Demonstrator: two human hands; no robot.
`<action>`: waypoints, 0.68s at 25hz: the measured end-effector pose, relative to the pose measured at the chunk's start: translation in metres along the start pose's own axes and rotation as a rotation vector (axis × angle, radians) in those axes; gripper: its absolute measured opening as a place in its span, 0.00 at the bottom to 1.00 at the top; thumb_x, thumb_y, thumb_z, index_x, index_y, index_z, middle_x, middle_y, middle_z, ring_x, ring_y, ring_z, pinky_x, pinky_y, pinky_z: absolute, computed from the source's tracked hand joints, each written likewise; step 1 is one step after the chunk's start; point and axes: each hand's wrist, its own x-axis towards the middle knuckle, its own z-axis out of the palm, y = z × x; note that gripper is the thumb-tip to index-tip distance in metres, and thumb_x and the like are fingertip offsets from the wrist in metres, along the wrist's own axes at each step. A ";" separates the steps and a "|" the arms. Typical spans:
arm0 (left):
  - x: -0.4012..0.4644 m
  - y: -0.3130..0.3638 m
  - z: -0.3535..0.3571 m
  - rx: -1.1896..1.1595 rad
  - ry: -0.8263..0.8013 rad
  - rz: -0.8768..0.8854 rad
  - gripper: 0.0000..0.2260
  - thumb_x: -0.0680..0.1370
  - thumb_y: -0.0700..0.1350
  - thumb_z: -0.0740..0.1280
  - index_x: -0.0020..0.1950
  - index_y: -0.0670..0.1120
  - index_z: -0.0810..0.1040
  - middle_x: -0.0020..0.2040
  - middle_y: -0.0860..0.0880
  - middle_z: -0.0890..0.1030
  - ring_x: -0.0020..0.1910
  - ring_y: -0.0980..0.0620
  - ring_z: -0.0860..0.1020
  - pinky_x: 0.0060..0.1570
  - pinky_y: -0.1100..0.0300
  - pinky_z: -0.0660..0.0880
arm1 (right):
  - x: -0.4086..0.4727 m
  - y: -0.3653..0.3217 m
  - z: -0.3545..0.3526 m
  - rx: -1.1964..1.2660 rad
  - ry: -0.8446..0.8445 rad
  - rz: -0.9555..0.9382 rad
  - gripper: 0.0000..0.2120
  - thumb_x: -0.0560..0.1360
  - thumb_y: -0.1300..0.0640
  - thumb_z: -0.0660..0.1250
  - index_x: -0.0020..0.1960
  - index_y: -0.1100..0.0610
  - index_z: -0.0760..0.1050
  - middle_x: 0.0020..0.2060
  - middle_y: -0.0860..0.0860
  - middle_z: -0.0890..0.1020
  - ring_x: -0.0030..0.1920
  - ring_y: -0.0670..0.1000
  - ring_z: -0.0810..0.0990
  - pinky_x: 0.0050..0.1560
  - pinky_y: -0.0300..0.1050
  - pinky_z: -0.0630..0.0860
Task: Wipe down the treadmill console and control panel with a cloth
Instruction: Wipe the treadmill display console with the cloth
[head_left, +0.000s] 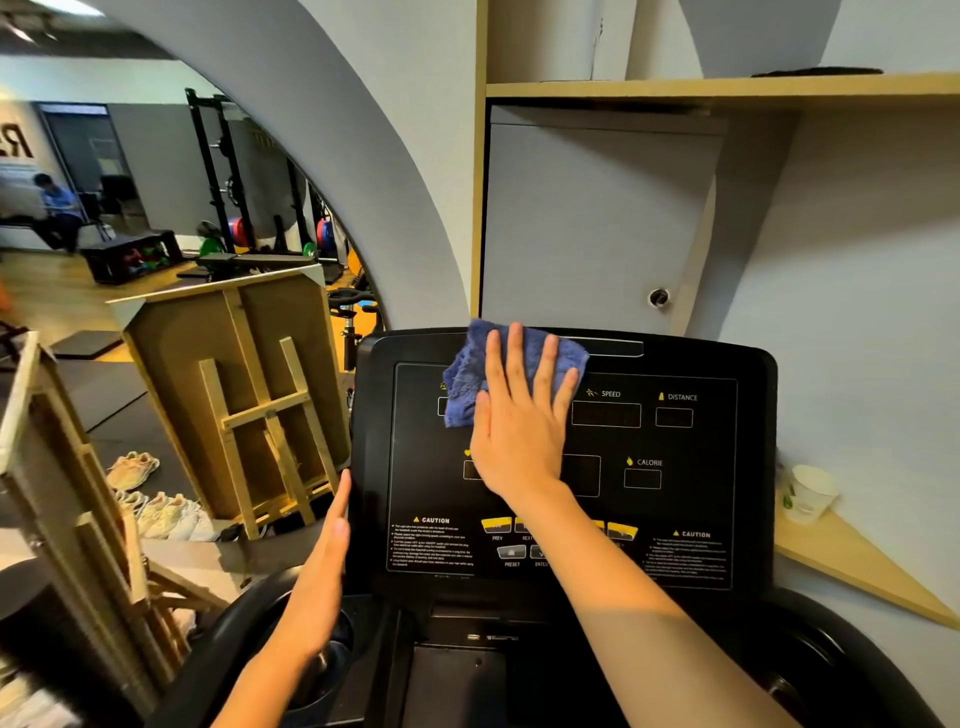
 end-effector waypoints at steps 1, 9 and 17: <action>0.002 -0.002 0.000 0.004 -0.005 -0.026 0.35 0.67 0.78 0.54 0.73 0.73 0.53 0.78 0.65 0.52 0.78 0.57 0.50 0.76 0.39 0.50 | -0.001 -0.006 0.002 0.004 -0.007 -0.022 0.31 0.84 0.46 0.46 0.84 0.51 0.40 0.83 0.52 0.42 0.81 0.63 0.36 0.79 0.68 0.39; 0.003 -0.004 -0.003 -0.017 -0.007 -0.064 0.34 0.68 0.77 0.52 0.74 0.73 0.52 0.78 0.64 0.50 0.78 0.54 0.48 0.76 0.41 0.48 | -0.008 -0.038 0.010 0.026 -0.069 -0.103 0.32 0.84 0.47 0.49 0.84 0.50 0.40 0.83 0.51 0.41 0.81 0.62 0.35 0.79 0.68 0.41; 0.003 -0.004 -0.001 0.016 0.013 -0.051 0.40 0.65 0.80 0.51 0.76 0.69 0.50 0.79 0.62 0.49 0.78 0.53 0.48 0.76 0.40 0.49 | -0.041 -0.045 0.016 0.047 -0.136 -0.199 0.33 0.84 0.48 0.52 0.84 0.51 0.41 0.84 0.52 0.42 0.82 0.61 0.35 0.80 0.66 0.42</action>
